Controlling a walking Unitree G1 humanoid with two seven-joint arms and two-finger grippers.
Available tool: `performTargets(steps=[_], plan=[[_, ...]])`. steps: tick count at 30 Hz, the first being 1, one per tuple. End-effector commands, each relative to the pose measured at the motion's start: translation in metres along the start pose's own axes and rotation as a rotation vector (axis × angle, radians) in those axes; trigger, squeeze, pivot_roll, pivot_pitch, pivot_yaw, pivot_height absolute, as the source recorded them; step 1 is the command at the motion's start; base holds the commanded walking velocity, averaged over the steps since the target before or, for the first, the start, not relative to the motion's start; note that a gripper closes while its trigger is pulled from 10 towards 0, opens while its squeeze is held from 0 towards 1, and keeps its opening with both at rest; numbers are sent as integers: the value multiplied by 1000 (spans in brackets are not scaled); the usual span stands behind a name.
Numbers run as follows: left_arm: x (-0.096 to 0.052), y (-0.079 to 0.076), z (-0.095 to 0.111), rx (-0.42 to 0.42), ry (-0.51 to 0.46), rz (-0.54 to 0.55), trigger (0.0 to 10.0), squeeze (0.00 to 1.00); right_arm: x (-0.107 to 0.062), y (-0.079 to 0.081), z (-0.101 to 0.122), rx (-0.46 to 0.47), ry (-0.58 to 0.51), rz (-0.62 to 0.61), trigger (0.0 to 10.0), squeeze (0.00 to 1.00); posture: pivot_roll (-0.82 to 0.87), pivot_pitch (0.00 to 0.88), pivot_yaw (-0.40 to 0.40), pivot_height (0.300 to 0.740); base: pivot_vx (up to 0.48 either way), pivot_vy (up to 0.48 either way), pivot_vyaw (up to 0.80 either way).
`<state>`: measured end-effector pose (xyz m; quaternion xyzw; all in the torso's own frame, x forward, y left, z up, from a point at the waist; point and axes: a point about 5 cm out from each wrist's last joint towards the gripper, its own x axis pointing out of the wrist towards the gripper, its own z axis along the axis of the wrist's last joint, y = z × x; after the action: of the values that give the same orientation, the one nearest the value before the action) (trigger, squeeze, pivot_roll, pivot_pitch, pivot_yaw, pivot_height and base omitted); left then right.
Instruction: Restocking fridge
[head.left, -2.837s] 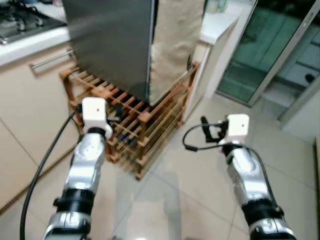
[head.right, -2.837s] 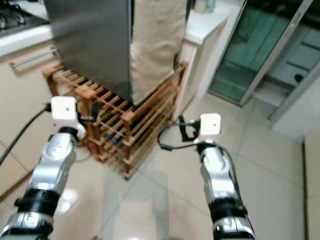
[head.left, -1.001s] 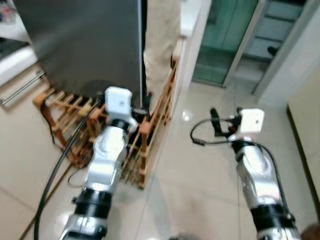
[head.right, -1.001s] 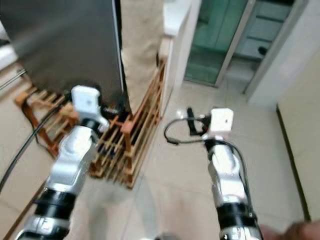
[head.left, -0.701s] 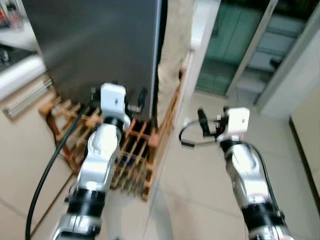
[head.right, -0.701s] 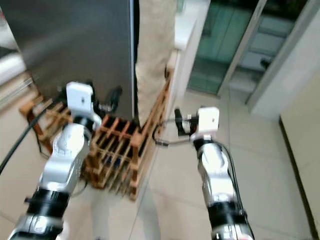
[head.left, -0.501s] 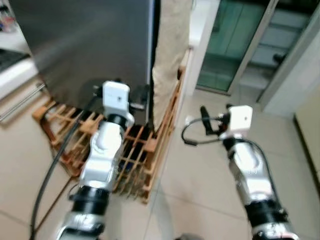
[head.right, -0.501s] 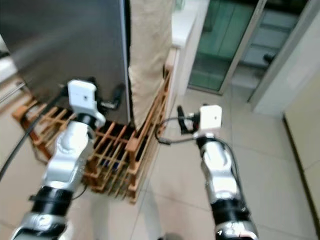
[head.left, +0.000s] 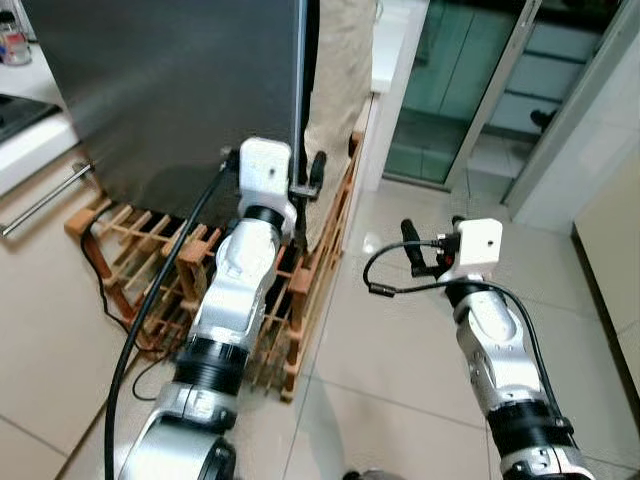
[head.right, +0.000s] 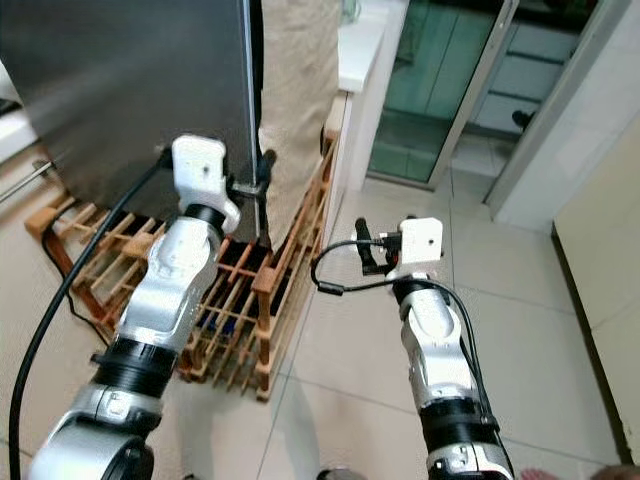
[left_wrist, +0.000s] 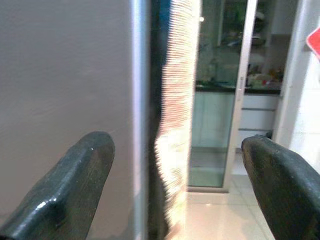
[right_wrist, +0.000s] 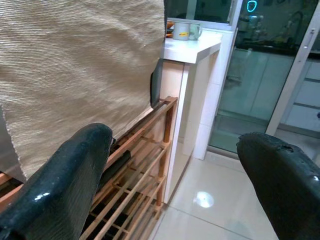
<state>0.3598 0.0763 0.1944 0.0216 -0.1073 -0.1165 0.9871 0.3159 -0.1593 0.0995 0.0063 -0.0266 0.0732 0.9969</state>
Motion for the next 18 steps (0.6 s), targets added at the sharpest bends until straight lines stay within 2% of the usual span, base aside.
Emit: performTargets(steps=[1, 6, 10, 18], plan=[[6, 0, -3, -20, 38, 6, 10000, 0, 2, -3, 2, -11, -9, -1, 10000, 0, -82, 0, -52, 740, 0, 0, 0], [14, 5, -7, -12, 74, 32, 10000, 0, 0, -3, 2, -11, -11, -6, 10000, 0, -97, 0, -39, 740, 0, 0, 0], [20, 8, -6, 29, 80, 53, 10000, 0, -3, -4, 0, -11, -11, -13, 10000, 0, -110, 0, -28, 740, 0, 0, 0], [28, 14, -2, -4, 74, 80, 10000, 0, -8, -5, -4, -15, -2, -20, 10000, 0, -120, 0, -22, 740, 0, 0, 0]])
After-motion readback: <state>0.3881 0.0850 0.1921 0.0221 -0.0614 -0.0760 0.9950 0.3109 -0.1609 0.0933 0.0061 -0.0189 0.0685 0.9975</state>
